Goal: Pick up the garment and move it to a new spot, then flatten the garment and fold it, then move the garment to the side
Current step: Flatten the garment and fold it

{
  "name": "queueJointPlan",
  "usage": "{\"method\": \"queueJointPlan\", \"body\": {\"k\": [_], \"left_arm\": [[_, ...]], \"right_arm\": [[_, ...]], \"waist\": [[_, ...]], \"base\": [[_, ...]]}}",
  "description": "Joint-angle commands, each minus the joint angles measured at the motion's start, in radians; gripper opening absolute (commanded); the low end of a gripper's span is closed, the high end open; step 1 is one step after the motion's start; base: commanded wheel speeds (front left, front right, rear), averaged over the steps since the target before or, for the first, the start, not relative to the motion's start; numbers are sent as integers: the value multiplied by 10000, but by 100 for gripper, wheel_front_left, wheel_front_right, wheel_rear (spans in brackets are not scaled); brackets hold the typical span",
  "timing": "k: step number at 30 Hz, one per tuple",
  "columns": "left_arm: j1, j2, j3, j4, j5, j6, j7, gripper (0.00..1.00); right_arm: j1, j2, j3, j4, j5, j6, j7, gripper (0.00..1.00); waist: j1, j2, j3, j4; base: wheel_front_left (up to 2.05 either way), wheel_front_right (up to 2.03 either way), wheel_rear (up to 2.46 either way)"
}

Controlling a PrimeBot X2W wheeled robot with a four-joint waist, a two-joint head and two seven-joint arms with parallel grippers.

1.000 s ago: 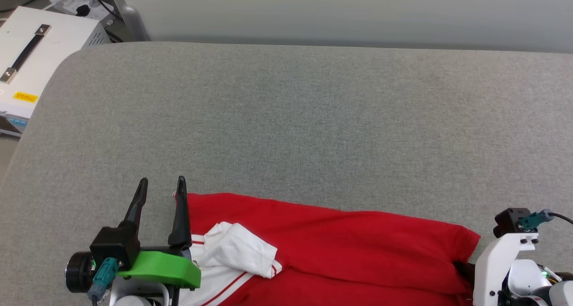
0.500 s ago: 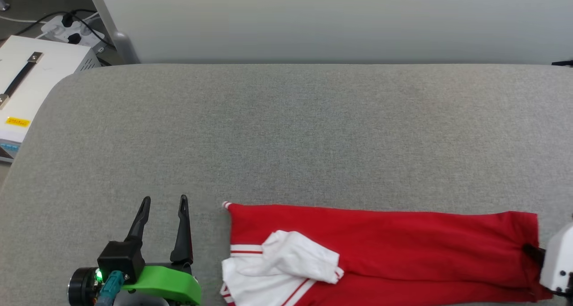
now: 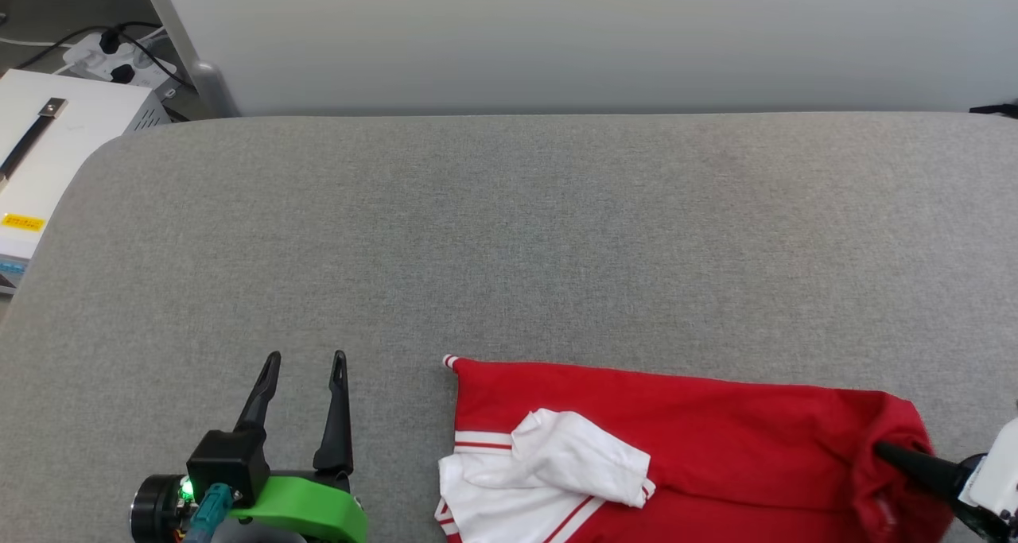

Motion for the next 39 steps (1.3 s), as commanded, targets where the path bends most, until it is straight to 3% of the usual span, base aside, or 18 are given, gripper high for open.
{"method": "queueJointPlan", "body": {"k": [1,7,14,21,33,34,35,36,37,39], "left_arm": [[125,61,1,-59,82,56,21,100],[55,39,-69,-95,101,74,8,100],[-202,-55,-201,-76,93,29,-4,100],[-523,-182,-246,-76,139,-22,-43,100],[-883,-458,-137,30,159,-155,-74,100],[-899,-477,-98,8,180,-158,-74,100],[-907,-495,-66,-5,196,-161,-75,100],[-911,-511,-32,-14,220,-165,-75,100],[-911,-523,-7,-20,240,-170,-75,100],[-902,-544,41,-28,282,-187,-76,100]], "right_arm": [[-122,390,-143,-278,668,-7,471,0],[-143,979,-227,-535,3619,-7,1860,0],[63,989,2182,-138,5708,-7,786,0],[-263,991,4545,61,5899,-7,-345,0],[-1315,992,6713,955,5251,-7,-2870,1],[-1377,992,6858,1049,5187,-7,-3033,28],[-1414,992,6980,1104,5200,-7,-3109,37],[-1446,992,7098,1134,5284,-7,-3226,62],[-1474,992,7172,1134,5347,-7,-3331,100],[-1545,992,7315,1134,5369,-7,-3480,100]], "waist": [[0,0,24,27],[0,0,24,232],[0,0,210,681],[0,0,573,1146],[0,0,1131,1235],[0,0,1159,1222],[0,0,1172,1210],[0,0,1179,1194],[0,0,1181,1179],[0,0,1171,1128]], "base": [[0,0,0],[0,0,0],[0,0,0],[0,0,0],[0,0,0],[0,0,0],[0,0,0],[0,0,0],[0,0,0],[0,0,0]]}}
